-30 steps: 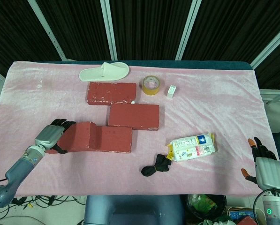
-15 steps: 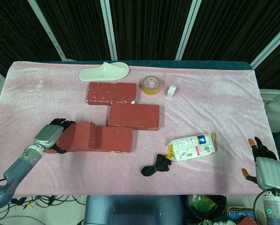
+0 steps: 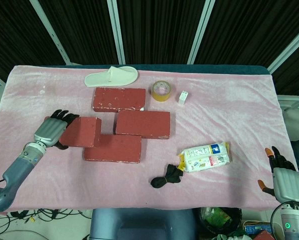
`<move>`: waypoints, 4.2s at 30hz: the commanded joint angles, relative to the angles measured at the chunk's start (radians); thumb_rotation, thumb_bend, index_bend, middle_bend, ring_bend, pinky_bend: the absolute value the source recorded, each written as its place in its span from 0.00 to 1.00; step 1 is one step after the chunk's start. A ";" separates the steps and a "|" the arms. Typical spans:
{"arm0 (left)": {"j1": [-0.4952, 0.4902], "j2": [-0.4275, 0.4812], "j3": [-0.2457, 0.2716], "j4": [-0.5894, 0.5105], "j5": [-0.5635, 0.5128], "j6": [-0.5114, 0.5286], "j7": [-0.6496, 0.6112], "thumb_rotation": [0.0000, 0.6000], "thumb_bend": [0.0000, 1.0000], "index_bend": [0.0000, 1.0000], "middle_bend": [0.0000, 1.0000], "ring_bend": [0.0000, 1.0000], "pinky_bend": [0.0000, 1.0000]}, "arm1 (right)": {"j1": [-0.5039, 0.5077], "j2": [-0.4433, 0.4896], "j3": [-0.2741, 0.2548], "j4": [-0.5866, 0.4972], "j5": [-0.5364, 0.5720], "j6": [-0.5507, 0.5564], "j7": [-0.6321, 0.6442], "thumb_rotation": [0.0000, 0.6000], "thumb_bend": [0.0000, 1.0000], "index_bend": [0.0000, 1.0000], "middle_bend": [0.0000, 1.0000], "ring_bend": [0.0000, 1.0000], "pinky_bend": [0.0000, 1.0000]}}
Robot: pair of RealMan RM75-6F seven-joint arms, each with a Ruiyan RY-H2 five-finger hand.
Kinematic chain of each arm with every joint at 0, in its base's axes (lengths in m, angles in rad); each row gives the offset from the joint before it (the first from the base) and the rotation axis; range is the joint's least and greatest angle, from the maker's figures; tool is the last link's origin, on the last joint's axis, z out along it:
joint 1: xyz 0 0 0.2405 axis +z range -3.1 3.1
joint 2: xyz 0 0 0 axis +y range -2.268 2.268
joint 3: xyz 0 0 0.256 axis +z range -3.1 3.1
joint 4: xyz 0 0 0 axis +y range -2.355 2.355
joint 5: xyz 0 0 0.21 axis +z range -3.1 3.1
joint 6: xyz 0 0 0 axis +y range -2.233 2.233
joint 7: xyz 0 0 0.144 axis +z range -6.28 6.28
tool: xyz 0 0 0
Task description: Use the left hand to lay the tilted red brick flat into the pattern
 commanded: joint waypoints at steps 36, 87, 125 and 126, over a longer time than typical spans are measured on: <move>-0.373 -0.185 0.074 0.267 -0.593 -0.215 0.311 1.00 0.16 0.19 0.23 0.00 0.00 | 0.003 -0.001 0.006 0.000 0.022 -0.008 0.001 1.00 0.15 0.08 0.01 0.12 0.20; -0.474 -0.272 0.172 0.327 -0.710 -0.214 0.325 1.00 0.16 0.17 0.22 0.00 0.00 | 0.006 0.001 0.008 -0.005 0.034 -0.015 0.005 1.00 0.15 0.08 0.01 0.12 0.20; -0.273 0.024 0.177 0.000 -0.387 0.021 0.083 1.00 0.00 0.04 0.06 0.00 0.00 | 0.007 0.000 0.009 -0.002 0.036 -0.010 0.001 1.00 0.15 0.08 0.01 0.12 0.20; -0.224 0.050 0.174 -0.033 -0.311 0.076 0.026 1.00 0.00 0.06 0.06 0.00 0.00 | 0.008 -0.001 0.010 -0.001 0.038 -0.010 -0.001 1.00 0.15 0.08 0.01 0.12 0.20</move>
